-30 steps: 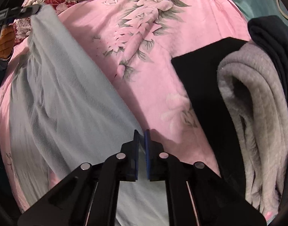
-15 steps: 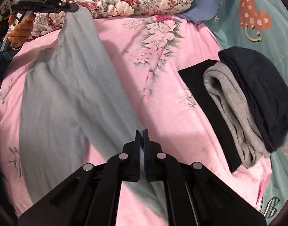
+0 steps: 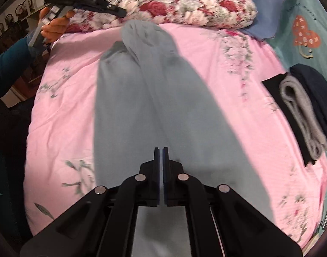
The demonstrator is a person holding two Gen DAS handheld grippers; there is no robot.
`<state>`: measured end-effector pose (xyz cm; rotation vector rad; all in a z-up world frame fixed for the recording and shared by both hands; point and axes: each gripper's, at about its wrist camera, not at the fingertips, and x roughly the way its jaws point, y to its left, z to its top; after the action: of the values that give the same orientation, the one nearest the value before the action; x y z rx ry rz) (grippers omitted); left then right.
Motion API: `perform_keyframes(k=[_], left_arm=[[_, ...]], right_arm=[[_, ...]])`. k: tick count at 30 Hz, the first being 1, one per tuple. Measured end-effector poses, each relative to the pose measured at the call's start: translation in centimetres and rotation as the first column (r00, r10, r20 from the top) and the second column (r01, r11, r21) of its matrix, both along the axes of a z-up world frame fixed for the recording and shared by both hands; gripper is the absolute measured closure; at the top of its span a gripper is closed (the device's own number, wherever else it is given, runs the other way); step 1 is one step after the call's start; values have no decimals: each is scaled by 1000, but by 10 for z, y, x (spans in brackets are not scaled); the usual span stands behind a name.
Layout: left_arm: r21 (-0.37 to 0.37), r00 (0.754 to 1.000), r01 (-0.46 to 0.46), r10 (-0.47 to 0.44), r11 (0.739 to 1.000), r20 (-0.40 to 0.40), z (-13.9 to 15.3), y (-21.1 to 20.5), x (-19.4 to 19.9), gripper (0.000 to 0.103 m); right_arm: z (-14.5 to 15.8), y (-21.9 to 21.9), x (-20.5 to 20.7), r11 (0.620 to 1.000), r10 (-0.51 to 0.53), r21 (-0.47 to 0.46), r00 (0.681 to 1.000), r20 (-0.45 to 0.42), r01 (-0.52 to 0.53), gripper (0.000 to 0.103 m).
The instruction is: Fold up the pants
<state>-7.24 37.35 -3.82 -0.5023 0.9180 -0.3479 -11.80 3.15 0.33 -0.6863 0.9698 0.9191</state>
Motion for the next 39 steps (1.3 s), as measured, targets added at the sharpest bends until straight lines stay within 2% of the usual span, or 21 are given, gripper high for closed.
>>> perform_keyframes(k=[3,6,8,9,10,12,16,18,20,24,27,29,30,31,35,39], left_arm=[[-55,999,-21,19,998,-31,-12,15,-7,97],[-117,999,10,-14,993,-32,-9,9,-20,94],[-171,997,35,-45,985,-58,-10,-3,-28,70],[-202,996,34,-49,979,-72,-12,-9,-30,49],[-232,995,24,-46,973,-90,-16,-17,-33,45],[-274,992,30,-63,961,-111,-21,-33,-34,45],[-328,975,-41,-34,944,-219,-41,-52,-21,45],[-317,969,-83,1,945,-248,-47,-55,-15,45],[-318,966,-114,30,941,-256,-47,-58,-11,45],[-318,956,-186,97,930,-277,-47,-56,-6,38],[-307,946,-234,142,922,-292,-45,-57,-3,41],[-293,940,-255,166,921,-297,-42,-57,-1,54],[-279,938,-263,177,923,-299,-40,-57,1,68],[-263,935,-272,189,926,-300,-37,-57,3,77],[-211,935,-300,243,930,-259,-23,-58,8,85],[-229,944,-313,276,922,-178,-3,-46,11,86]], right_arm=[[-17,12,-17,1000,23,-13,999,-47,-24,101],[-26,21,-26,999,31,-25,996,-79,-34,101],[-20,24,-25,999,33,-3,996,-84,-33,98],[-17,25,-22,1000,25,0,996,-82,-25,89],[-13,26,-18,1000,6,4,998,-58,-6,76],[-8,26,-12,999,-19,25,999,-40,20,70],[-5,22,0,997,-63,54,998,-14,63,70],[-2,15,3,995,-81,66,997,-4,81,69],[2,5,5,993,-95,75,995,22,94,63],[5,-18,3,986,-136,99,990,40,131,60],[4,-37,4,978,-172,121,985,27,168,60],[0,-46,5,974,-194,123,981,26,189,60],[-1,-49,5,972,-202,126,979,23,197,60],[-2,-52,6,970,-208,129,978,18,204,60],[-6,-60,2,974,-202,114,979,40,196,60],[-13,-73,-3,975,-211,88,976,47,206,60]])
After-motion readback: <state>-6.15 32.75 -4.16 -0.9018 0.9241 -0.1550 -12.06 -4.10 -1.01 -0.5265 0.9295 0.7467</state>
